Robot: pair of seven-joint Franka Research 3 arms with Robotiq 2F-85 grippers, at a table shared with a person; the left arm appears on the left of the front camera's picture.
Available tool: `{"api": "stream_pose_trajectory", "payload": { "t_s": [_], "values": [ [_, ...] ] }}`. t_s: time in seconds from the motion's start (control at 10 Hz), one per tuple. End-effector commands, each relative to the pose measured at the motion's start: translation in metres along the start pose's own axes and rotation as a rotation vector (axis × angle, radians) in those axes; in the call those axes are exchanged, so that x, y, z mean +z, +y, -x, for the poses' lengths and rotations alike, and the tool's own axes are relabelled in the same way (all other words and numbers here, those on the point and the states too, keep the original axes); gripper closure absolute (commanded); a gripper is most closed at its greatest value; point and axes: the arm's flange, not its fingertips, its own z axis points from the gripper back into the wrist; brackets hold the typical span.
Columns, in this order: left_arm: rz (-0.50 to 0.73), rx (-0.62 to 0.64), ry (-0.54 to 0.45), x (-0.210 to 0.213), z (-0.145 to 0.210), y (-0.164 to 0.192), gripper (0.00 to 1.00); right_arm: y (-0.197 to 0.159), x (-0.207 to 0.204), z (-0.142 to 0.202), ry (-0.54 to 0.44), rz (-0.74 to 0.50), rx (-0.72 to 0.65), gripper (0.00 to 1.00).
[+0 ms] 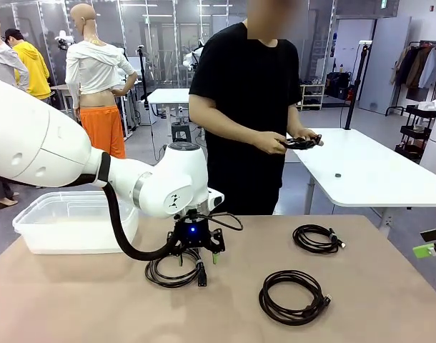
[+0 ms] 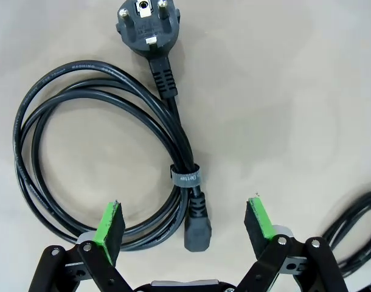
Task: Organize and store the cables.
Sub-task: Place the Power Cable into the Organizing box.
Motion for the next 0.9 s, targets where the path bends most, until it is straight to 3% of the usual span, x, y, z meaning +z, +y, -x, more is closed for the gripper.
{"api": "stream_pose_trajectory", "payload": {
  "t_s": [0.0,0.6,0.7,0.8],
  "values": [
    [-0.007,0.013,-0.045,-0.003,-0.008,-0.003,0.0,0.0,0.0,-0.002,-0.007,0.0,-0.021,0.0],
    [0.003,0.064,-0.018,-0.019,-0.013,-0.002,0.0,0.0,0.0,-0.002,-0.007,0.0,-0.021,0.0],
    [0.003,0.071,-0.024,-0.021,-0.013,-0.002,0.15,0.0,0.0,-0.002,-0.007,0.0,-0.021,0.0],
    [0.002,0.076,-0.033,-0.022,-0.014,-0.002,0.6,0.0,0.0,-0.002,-0.007,0.0,-0.021,0.0]
  ]
}}
